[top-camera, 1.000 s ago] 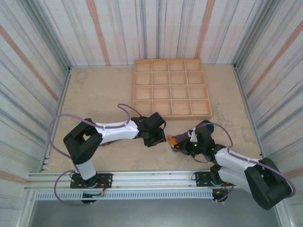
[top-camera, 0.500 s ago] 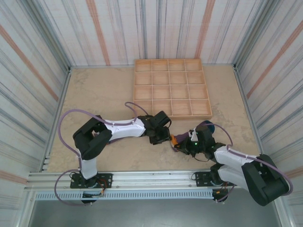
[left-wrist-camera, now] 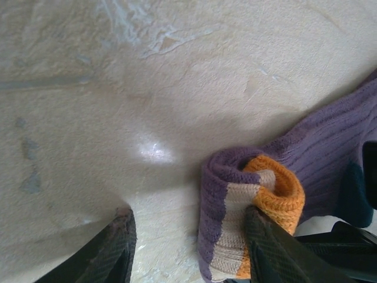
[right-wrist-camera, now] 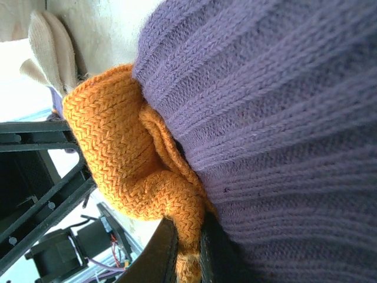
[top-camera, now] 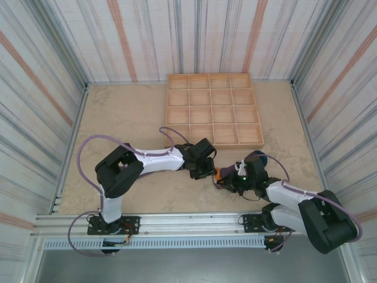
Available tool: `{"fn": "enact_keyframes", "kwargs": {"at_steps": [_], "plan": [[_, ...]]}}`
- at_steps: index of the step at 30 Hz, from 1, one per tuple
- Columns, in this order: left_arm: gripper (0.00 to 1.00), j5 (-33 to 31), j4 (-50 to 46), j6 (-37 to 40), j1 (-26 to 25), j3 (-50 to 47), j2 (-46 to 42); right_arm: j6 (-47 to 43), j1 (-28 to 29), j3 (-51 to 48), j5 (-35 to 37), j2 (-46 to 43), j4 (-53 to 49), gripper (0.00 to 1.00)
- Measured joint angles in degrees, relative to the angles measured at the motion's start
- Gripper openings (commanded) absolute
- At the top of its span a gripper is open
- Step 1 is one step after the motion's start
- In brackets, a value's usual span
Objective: Roll the socks
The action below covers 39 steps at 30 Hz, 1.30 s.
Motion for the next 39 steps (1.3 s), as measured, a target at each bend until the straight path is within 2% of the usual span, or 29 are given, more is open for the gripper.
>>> {"fn": "enact_keyframes", "kwargs": {"at_steps": [4,10,17,19,21,33,39], "plan": [[0.42,0.04,-0.17,-0.04,-0.33,1.49,1.38,0.00,-0.13,0.00,-0.07,0.02,-0.02,0.00],[0.39,0.22,-0.22,-0.07,-0.55,2.71,2.43,0.02,-0.39,0.00,-0.37,0.13,-0.02,0.00],[0.19,0.22,-0.63,-0.46,-0.92,4.68,3.61,0.20,-0.74,0.00,-0.90,0.37,0.11,0.00],[0.07,0.17,-1.36,-0.61,-0.96,5.44,3.93,0.24,-0.76,0.00,-0.94,0.37,0.11,0.00],[0.00,0.13,-2.36,-0.81,-0.94,6.27,4.26,0.37,-0.81,0.00,-0.94,0.31,0.09,0.00],[0.00,0.44,-6.47,-0.92,-0.15,9.09,5.55,0.13,-1.07,1.90,0.00,-0.94,-4.44,0.04],[0.00,0.37,-7.56,-0.50,1.77,4.83,2.14,-2.03,-0.68,5.42,0.96,1.20,-7.10,0.03]]}}
